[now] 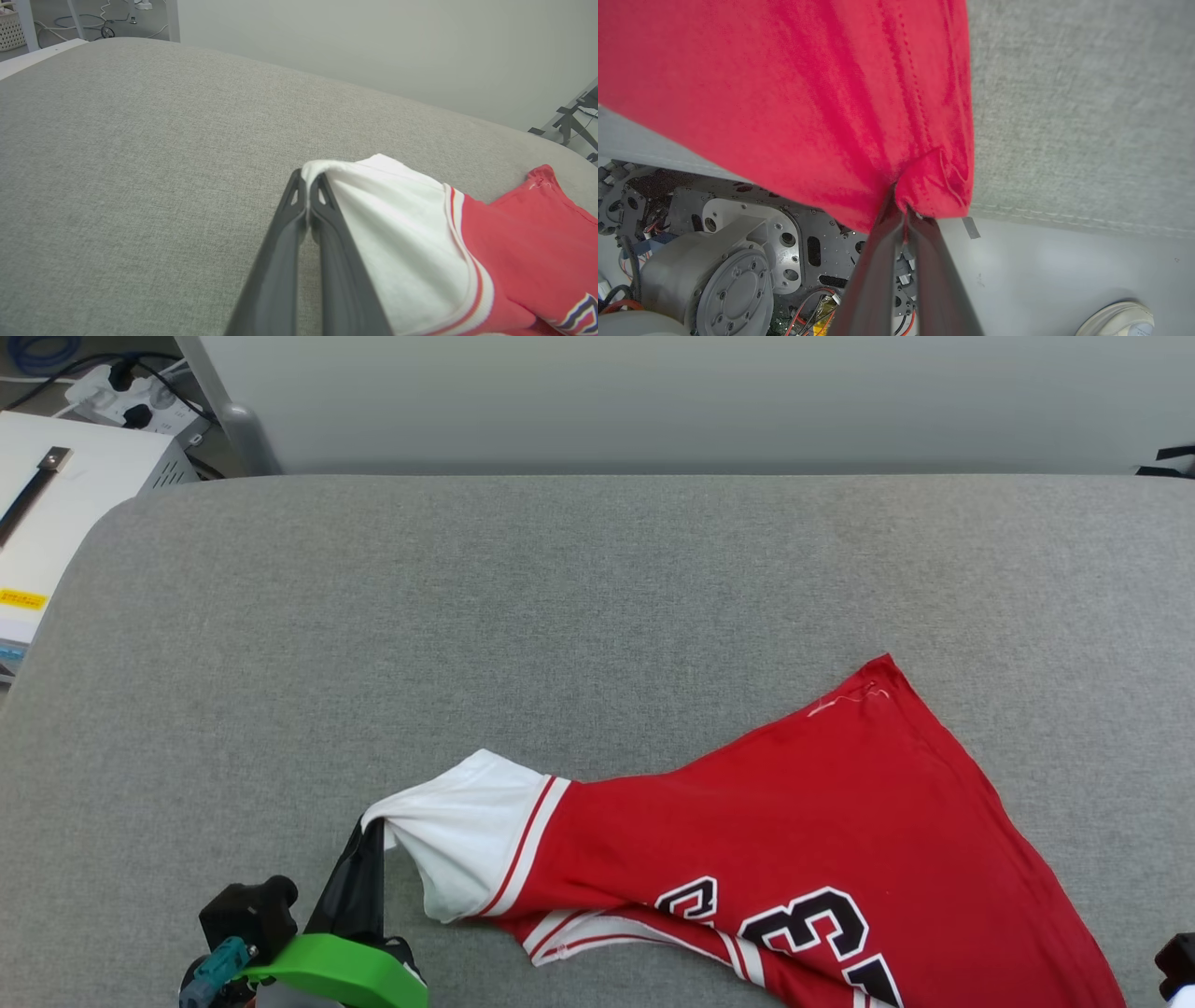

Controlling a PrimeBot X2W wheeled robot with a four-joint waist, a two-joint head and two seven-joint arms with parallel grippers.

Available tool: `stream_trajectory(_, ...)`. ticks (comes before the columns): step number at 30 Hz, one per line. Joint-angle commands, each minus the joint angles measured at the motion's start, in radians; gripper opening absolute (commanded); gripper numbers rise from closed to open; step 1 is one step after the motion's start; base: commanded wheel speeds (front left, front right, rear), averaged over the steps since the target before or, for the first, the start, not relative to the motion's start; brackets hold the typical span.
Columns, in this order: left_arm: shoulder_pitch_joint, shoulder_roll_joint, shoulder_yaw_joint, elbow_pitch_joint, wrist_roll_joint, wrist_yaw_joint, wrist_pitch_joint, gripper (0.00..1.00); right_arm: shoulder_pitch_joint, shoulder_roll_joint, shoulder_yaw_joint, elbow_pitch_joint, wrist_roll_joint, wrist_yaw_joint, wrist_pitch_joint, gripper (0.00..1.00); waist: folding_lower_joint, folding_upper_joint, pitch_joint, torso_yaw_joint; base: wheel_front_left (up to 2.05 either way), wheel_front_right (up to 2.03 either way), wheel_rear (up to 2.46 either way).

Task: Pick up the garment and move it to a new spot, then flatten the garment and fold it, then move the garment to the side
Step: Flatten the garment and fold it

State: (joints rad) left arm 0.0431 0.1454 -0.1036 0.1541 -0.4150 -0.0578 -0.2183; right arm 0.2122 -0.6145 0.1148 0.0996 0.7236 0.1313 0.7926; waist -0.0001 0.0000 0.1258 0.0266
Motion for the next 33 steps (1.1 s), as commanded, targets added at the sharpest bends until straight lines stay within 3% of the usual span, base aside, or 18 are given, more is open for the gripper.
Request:
stream_trajectory(1,0.015,0.008,-0.001,-0.004,-0.004,0.007,0.001,0.0,0.009,0.012,-0.014,0.004,-0.011,-0.001,-0.021,0.0,0.0001,0.0,-0.003,-0.001,0.0,0.0,0.0)
stream_trajectory(2,0.017,0.008,-0.002,-0.005,-0.004,0.008,0.002,0.0,0.008,0.02,-0.022,0.003,-0.015,-0.001,-0.03,0.62,0.0001,0.0,-0.006,-0.002,0.0,0.0,0.0)
stream_trajectory(3,0.02,0.009,-0.003,-0.006,-0.004,0.009,0.003,0.0,0.002,0.029,-0.034,-0.002,-0.018,-0.001,-0.045,1.0,0.0001,0.0,-0.009,-0.004,0.0,0.0,0.0)
stream_trajectory(12,0.032,0.013,-0.012,-0.033,-0.006,0.018,0.013,0.0,-0.109,0.05,-0.166,-0.144,-0.04,-0.001,-0.167,1.0,0.0001,0.0,-0.014,-0.012,0.0,0.0,0.0)
stream_trajectory(19,0.013,0.016,-0.026,-0.053,-0.002,0.018,0.019,0.0,-0.262,0.04,-0.191,-0.246,-0.06,-0.001,-0.199,1.0,0.0001,0.0,0.013,0.008,0.0,0.0,0.0)
stream_trajectory(25,-0.023,0.013,-0.045,-0.066,0.004,0.013,0.018,0.0,-0.429,0.008,-0.11,-0.259,-0.086,-0.001,-0.135,1.0,0.0001,0.0,0.061,0.037,0.0,0.0,0.0)
stream_trajectory(33,-0.086,0.0,-0.072,-0.072,0.012,0.001,0.004,0.0,-0.647,-0.069,0.095,-0.169,-0.071,-0.001,0.051,1.0,0.0001,0.0,0.152,0.084,0.0,0.0,0.0)
